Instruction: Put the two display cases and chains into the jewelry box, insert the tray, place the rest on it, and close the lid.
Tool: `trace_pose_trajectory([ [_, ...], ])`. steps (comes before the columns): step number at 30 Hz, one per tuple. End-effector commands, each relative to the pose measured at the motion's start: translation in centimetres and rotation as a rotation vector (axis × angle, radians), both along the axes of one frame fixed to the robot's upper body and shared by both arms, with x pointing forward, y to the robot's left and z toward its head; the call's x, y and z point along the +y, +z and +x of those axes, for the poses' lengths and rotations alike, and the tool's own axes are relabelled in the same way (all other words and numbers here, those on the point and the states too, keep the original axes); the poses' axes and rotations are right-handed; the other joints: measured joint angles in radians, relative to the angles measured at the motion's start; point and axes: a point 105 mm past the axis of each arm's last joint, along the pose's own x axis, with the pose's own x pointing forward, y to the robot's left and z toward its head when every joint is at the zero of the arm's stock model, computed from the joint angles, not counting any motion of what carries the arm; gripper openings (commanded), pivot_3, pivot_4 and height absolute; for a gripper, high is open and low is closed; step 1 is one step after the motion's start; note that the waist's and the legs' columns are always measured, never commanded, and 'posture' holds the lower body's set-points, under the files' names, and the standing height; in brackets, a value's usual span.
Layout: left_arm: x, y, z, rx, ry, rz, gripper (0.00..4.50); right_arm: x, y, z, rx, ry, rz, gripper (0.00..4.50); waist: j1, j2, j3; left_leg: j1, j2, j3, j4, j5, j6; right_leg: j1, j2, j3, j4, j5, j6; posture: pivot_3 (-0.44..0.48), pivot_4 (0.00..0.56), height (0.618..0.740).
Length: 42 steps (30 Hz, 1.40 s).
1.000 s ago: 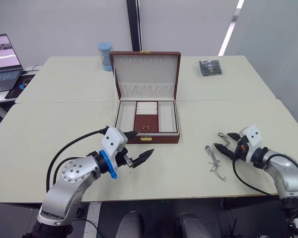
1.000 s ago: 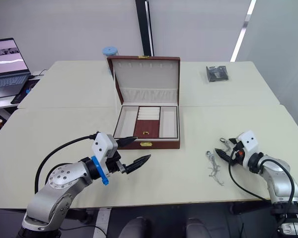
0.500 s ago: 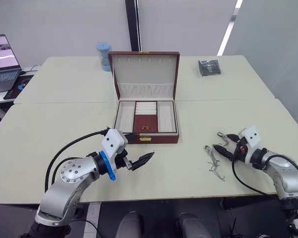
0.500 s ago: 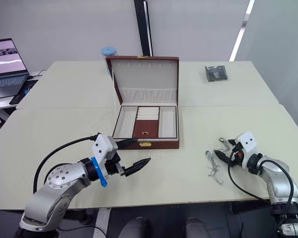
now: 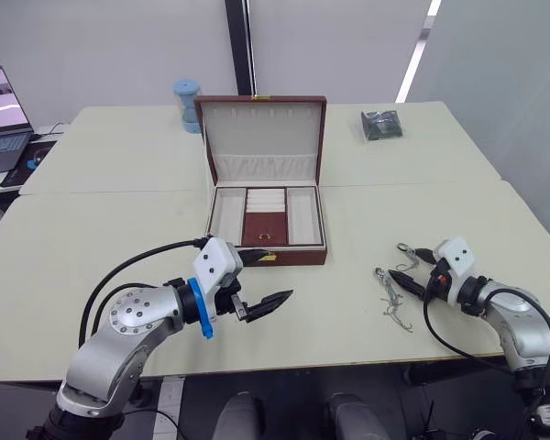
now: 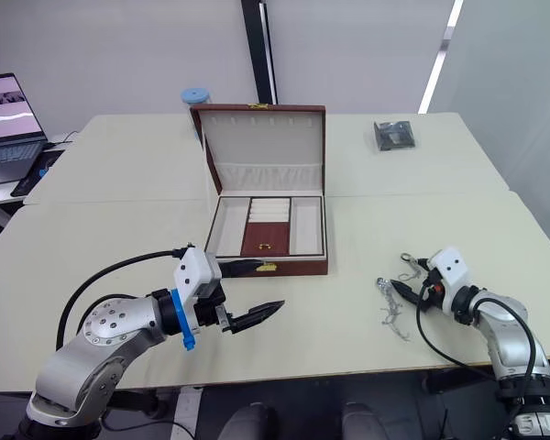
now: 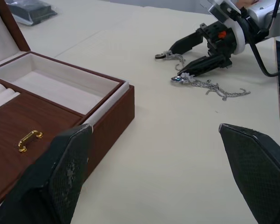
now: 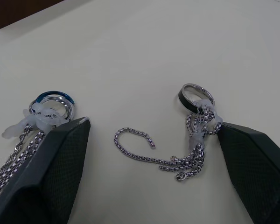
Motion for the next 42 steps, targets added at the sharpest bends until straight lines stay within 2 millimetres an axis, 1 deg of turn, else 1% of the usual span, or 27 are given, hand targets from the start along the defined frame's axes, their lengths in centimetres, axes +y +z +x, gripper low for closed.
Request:
trace_pose_trajectory([
  [1,0.2,2.9,0.1,-0.075,-0.009,-0.009,4.50,0.0,-0.4,0.0,0.014,-0.012,-0.006,4.49,0.000,0.000,0.000,0.000,0.000,0.000,0.000,0.000,0.000,0.000,0.000,0.000,0.000,0.000,0.000,0.000,0.150,0.740],
  [12,0.2,2.9,0.0,-0.059,-0.008,-0.001,4.50,0.2,-0.3,0.2,0.008,-0.027,0.010,4.49,-0.001,0.000,0.000,0.000,0.000,0.001,0.000,0.000,0.000,0.000,0.000,0.001,0.000,0.000,0.000,0.000,0.150,0.740],
  [18,1.0,3.4,0.9,-0.060,0.054,-0.037,4.50,0.5,-0.1,0.2,0.006,-0.019,0.021,4.49,-0.001,0.000,0.000,0.000,0.000,0.001,0.000,0.000,0.000,0.000,0.000,0.001,0.000,0.000,0.000,0.000,0.150,0.740],
  [19,-0.7,2.6,-1.2,-0.037,-0.195,-0.026,4.50,0.5,0.0,0.3,0.004,-0.017,0.023,4.49,-0.001,0.000,0.000,0.000,0.000,0.001,0.000,0.000,0.000,0.000,0.000,0.001,0.000,0.000,0.000,0.000,0.150,0.740],
  [20,-1.5,2.0,-3.0,-0.019,-0.380,-0.016,4.50,0.5,0.1,0.3,0.003,-0.016,0.024,4.49,-0.001,0.000,0.000,0.000,0.000,0.001,0.000,0.000,0.000,0.000,0.000,0.001,0.000,0.000,0.000,0.000,0.150,0.740],
  [21,-1.1,-0.2,-4.9,0.003,-0.460,-0.010,4.50,0.6,0.1,0.3,0.002,-0.014,0.025,4.49,-0.003,0.001,-0.001,0.000,0.000,0.001,0.000,0.000,0.000,0.000,0.001,0.001,0.000,0.000,0.000,0.000,0.150,0.740],
  [22,-0.6,-1.9,-6.1,0.022,-0.475,-0.017,4.50,0.6,0.2,0.3,0.002,-0.012,0.024,4.49,-0.009,0.003,-0.002,0.000,0.000,0.002,0.000,0.000,0.000,-0.001,0.004,0.001,0.000,0.000,0.000,0.000,0.150,0.740],
  [23,0.2,-3.2,-6.6,0.036,-0.426,-0.036,4.50,0.7,0.1,0.4,0.004,-0.006,0.023,4.49,-0.015,0.004,-0.003,0.001,0.000,0.005,-0.001,0.000,0.000,-0.002,0.003,0.003,-0.001,0.000,0.000,0.000,0.150,0.740],
  [24,0.8,-3.9,-6.9,0.036,-0.398,-0.042,4.50,0.7,0.2,0.4,0.006,0.000,0.021,4.49,-0.019,0.005,-0.003,0.002,0.000,0.008,-0.002,-0.001,-0.001,-0.002,0.001,0.005,-0.002,0.000,0.000,0.000,0.150,0.740],
  [27,1.4,-4.3,-7.0,0.016,-0.382,-0.048,4.50,0.8,0.1,0.3,0.016,0.013,0.014,4.49,-0.004,-0.003,0.000,0.000,0.003,0.003,-0.002,-0.002,0.000,-0.003,0.000,0.002,-0.002,0.000,-0.002,0.000,0.150,0.740],
  [29,1.5,-4.3,-7.2,0.011,-0.381,-0.053,4.50,1.0,-0.1,0.2,0.023,0.023,0.009,4.49,0.006,-0.002,-0.001,0.000,0.003,0.000,-0.002,-0.002,0.000,-0.002,0.000,-0.001,-0.001,0.001,-0.004,0.000,0.150,0.740],
  [31,1.5,-4.0,-7.2,0.013,-0.374,-0.061,4.50,1.0,0.0,0.3,0.022,0.023,0.008,4.49,0.005,-0.001,-0.001,0.001,0.001,0.003,-0.002,-0.001,0.001,-0.002,-0.001,0.002,-0.001,0.001,-0.004,0.000,0.150,0.740],
  [34,1.6,-3.7,-6.6,0.011,-0.355,-0.068,4.50,0.9,0.1,0.5,0.018,0.016,0.010,4.49,0.002,-0.002,-0.001,0.000,0.001,0.004,-0.002,-0.001,0.002,-0.002,-0.001,0.003,-0.002,0.001,-0.003,0.000,0.150,0.740],
  [37,1.5,-3.1,-5.7,-0.003,-0.325,-0.081,4.50,0.9,0.0,0.3,0.021,0.024,0.010,4.49,0.002,-0.002,-0.001,0.000,0.002,0.003,-0.002,-0.001,0.002,-0.002,-0.001,0.002,-0.002,0.001,-0.003,0.000,0.150,0.740],
  [42,1.3,-2.3,-5.2,-0.007,-0.313,-0.084,4.50,0.8,-0.4,-0.1,0.032,0.025,0.010,4.49,0.001,-0.002,-0.001,0.000,0.002,0.003,-0.002,-0.001,0.002,-0.002,0.000,0.002,-0.001,0.001,-0.003,0.000,0.150,0.740],
])
